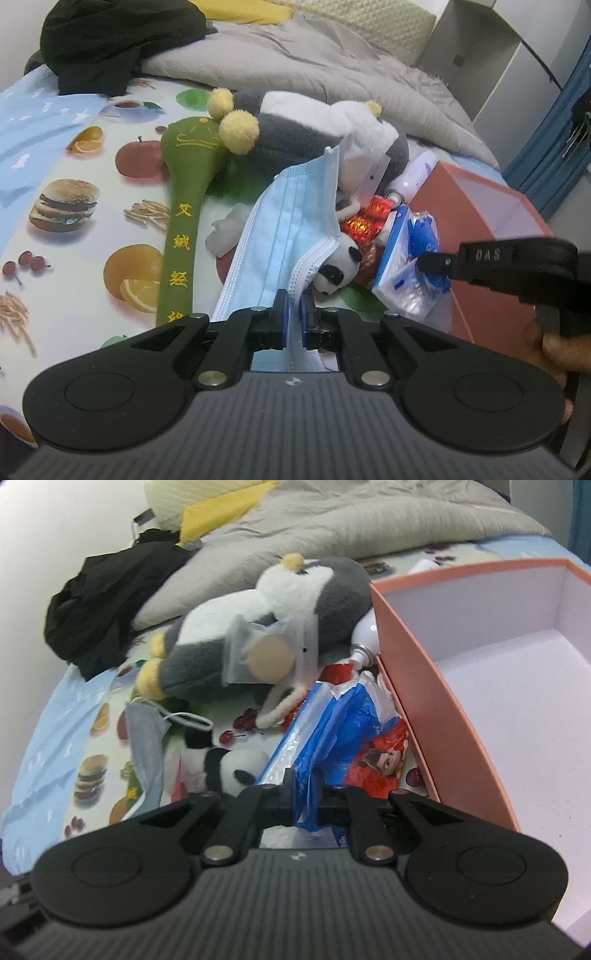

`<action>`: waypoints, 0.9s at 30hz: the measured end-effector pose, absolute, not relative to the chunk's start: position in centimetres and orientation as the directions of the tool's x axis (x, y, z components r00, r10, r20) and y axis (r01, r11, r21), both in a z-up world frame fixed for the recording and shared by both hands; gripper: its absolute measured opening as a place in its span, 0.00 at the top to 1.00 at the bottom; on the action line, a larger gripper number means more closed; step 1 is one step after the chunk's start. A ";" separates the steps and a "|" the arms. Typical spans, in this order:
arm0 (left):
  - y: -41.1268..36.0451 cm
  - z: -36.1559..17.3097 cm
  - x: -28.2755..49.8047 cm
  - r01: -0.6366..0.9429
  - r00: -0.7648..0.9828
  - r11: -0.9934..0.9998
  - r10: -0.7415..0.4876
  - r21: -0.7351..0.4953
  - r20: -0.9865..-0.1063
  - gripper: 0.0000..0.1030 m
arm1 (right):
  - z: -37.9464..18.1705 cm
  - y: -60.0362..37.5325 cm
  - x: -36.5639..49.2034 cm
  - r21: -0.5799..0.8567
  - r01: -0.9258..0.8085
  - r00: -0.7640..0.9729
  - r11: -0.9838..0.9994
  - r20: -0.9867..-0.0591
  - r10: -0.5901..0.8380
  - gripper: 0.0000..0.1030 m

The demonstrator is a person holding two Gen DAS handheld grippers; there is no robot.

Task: Organize soft objects
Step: 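Grasp the blue face mask with the left tool while the right tool grasps the blue snack bag, then carry the mask with the left tool while the right tool carries the bag into the pink box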

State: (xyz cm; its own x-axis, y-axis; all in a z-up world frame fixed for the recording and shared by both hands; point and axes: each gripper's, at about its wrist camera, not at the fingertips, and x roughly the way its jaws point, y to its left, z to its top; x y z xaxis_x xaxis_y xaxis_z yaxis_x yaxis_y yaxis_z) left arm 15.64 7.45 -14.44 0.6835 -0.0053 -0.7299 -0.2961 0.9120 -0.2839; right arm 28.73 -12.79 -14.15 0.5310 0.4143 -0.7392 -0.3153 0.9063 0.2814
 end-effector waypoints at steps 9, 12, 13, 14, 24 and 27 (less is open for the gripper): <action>6.8 -11.7 12.9 -0.293 0.717 0.911 0.009 -0.290 -0.697 0.93 | -12.0 -13.3 24.5 0.279 -0.388 0.524 0.878 -0.717 0.459 0.89; 6.2 -11.2 11.9 -0.288 0.717 0.914 0.007 -0.287 -0.697 0.93 | -11.5 -13.6 22.8 0.271 -0.411 0.521 0.870 -0.713 0.468 0.89; 6.1 -11.1 11.6 -0.285 0.716 0.916 0.006 -0.284 -0.698 0.92 | -11.4 -13.6 22.3 0.269 -0.417 0.520 0.868 -0.713 0.470 0.89; 5.9 -11.0 11.2 -0.283 0.715 0.916 0.004 -0.285 -0.699 0.92 | -11.4 -13.7 21.8 0.268 -0.422 0.518 0.866 -0.713 0.472 0.89; 5.0 -9.3 9.4 -0.249 0.711 0.920 -0.038 -0.303 -0.702 0.92 | -9.6 -14.3 17.9 0.255 -0.482 0.511 0.838 -0.695 0.506 0.89; 5.0 -8.3 9.7 -0.230 0.717 0.921 -0.059 -0.316 -0.695 0.92 | -8.6 -14.6 17.3 0.250 -0.495 0.522 0.832 -0.681 0.514 0.89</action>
